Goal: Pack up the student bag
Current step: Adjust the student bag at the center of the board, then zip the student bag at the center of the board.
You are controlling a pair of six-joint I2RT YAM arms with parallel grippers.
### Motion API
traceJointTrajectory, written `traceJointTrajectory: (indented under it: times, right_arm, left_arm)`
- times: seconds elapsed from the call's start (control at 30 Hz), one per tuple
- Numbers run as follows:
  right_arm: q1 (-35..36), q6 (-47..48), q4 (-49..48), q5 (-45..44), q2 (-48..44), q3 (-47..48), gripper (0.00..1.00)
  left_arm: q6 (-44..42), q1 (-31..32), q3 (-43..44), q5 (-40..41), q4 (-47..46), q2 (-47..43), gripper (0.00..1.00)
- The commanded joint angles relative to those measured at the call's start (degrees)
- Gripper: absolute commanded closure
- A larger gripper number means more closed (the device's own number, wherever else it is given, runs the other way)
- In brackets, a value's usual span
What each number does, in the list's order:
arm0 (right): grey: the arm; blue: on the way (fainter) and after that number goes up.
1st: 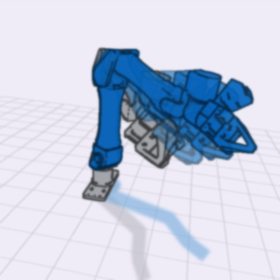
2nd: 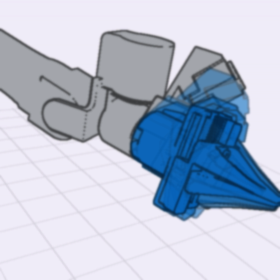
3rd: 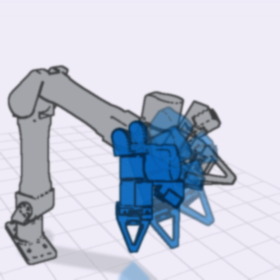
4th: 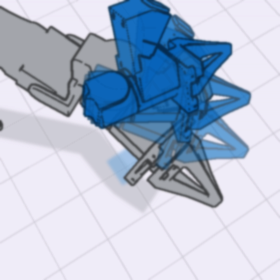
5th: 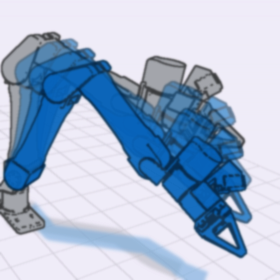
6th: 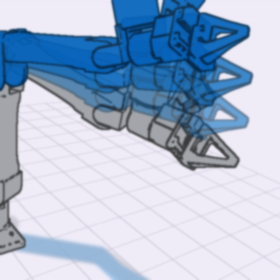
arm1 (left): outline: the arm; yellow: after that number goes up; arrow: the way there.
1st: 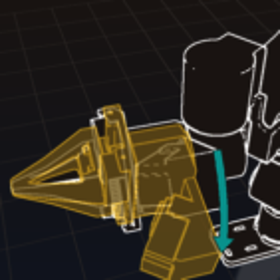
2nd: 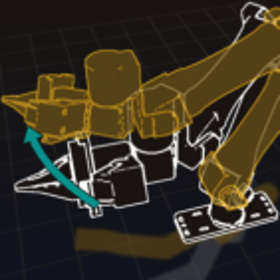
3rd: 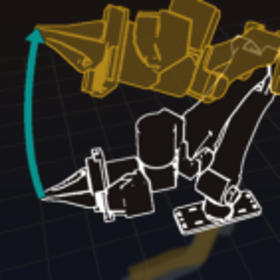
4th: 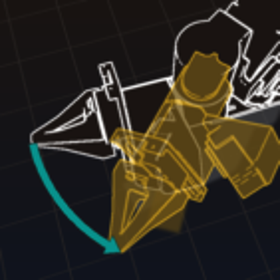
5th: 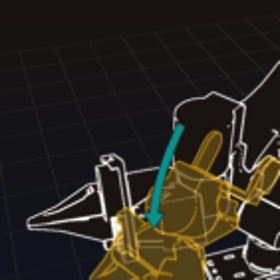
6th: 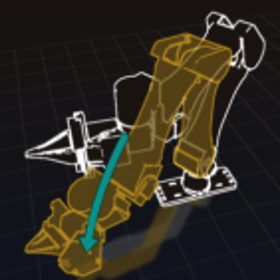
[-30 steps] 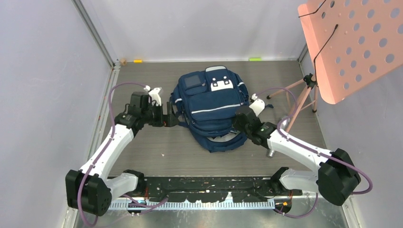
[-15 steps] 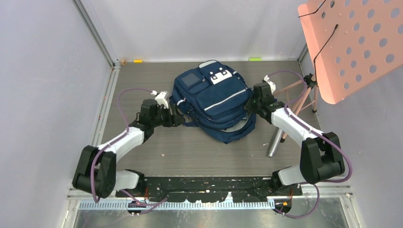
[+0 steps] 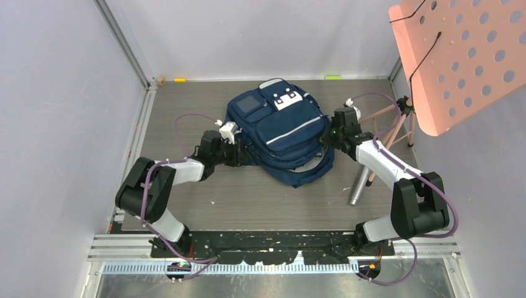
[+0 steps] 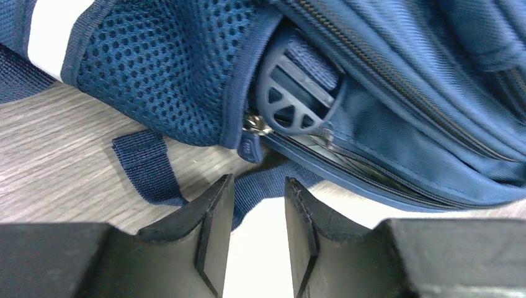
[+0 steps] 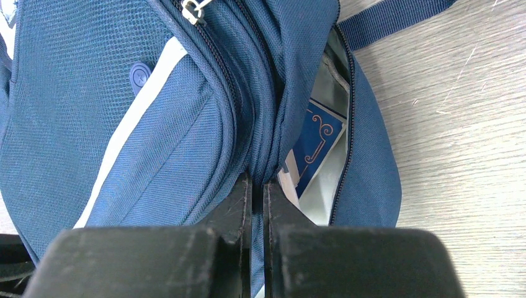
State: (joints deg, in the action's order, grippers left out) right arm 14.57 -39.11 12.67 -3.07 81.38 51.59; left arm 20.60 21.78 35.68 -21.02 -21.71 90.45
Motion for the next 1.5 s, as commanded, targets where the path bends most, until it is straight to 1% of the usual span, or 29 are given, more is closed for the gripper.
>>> traceJointTrajectory:
  times: [0.0,0.1,0.2,0.27,0.43,0.5,0.57,0.7,0.87,1.0,1.17,1.27,1.37,1.4,1.47]
  right_arm:
    - [-0.1,-0.7,-4.6,1.3,-0.2,1.6,1.00]
    - [-0.2,-0.5,-4.4,1.4,-0.3,1.7,0.99]
    - [-0.2,-0.5,-4.3,1.8,-0.3,1.8,1.00]
    - [-0.2,-0.6,-4.4,1.9,-0.1,1.8,1.00]
    - [-0.3,-0.5,-4.3,1.9,-0.1,1.5,1.00]
    - [-0.3,-0.4,-4.3,2.0,0.0,1.5,1.00]
    - [-0.4,-0.3,-4.3,2.2,0.1,1.4,1.00]
    - [-0.4,-0.2,-4.3,2.2,0.0,1.1,1.00]
    - [-0.4,-0.1,-4.2,2.2,-0.1,0.7,1.00]
    - [-0.4,0.0,-4.2,2.2,-0.4,0.6,1.00]
    - [-0.4,0.0,-4.3,2.2,-0.7,0.3,1.00]
    - [-0.4,-0.3,-4.3,2.2,-0.8,0.1,1.00]
    - [-0.4,-0.8,-4.9,1.6,-0.9,-0.3,1.00]
    - [-0.4,-0.9,-5.2,1.6,-0.9,-0.5,0.99]
    - [-0.4,-0.9,-5.6,1.5,-0.8,-0.5,1.00]
  left_arm:
    - [-1.7,0.0,2.7,1.9,-5.4,2.7,0.63]
    - [-0.9,0.1,2.8,2.7,-7.4,4.6,0.64]
    - [-0.9,0.2,3.4,3.1,-8.3,6.2,0.59]
    - [-0.8,0.4,3.6,2.6,-9.3,7.2,0.58]
    - [0.3,0.9,3.4,2.5,-12.6,8.3,0.60]
    - [0.4,1.0,3.4,2.8,-13.6,8.5,0.64]
    - [0.4,1.1,3.8,2.5,-14.2,9.1,0.72]
    - [0.0,1.1,3.6,1.9,-14.1,9.0,0.99]
    - [-0.8,1.7,0.9,2.0,-14.2,7.0,1.00]
    - [-1.2,3.6,-2.2,3.4,-13.6,3.5,1.00]
    - [-3.8,7.6,-3.6,5.1,-8.6,-1.4,1.00]
    - [-5.3,10.3,-3.8,7.6,-4.5,-4.6,1.00]
    - [-5.4,12.4,-2.9,12.0,1.5,-6.8,1.00]
    - [-5.3,13.1,-2.3,13.6,4.9,-7.3,1.00]
    - [-4.5,14.9,-1.0,19.0,10.8,-8.3,1.00]
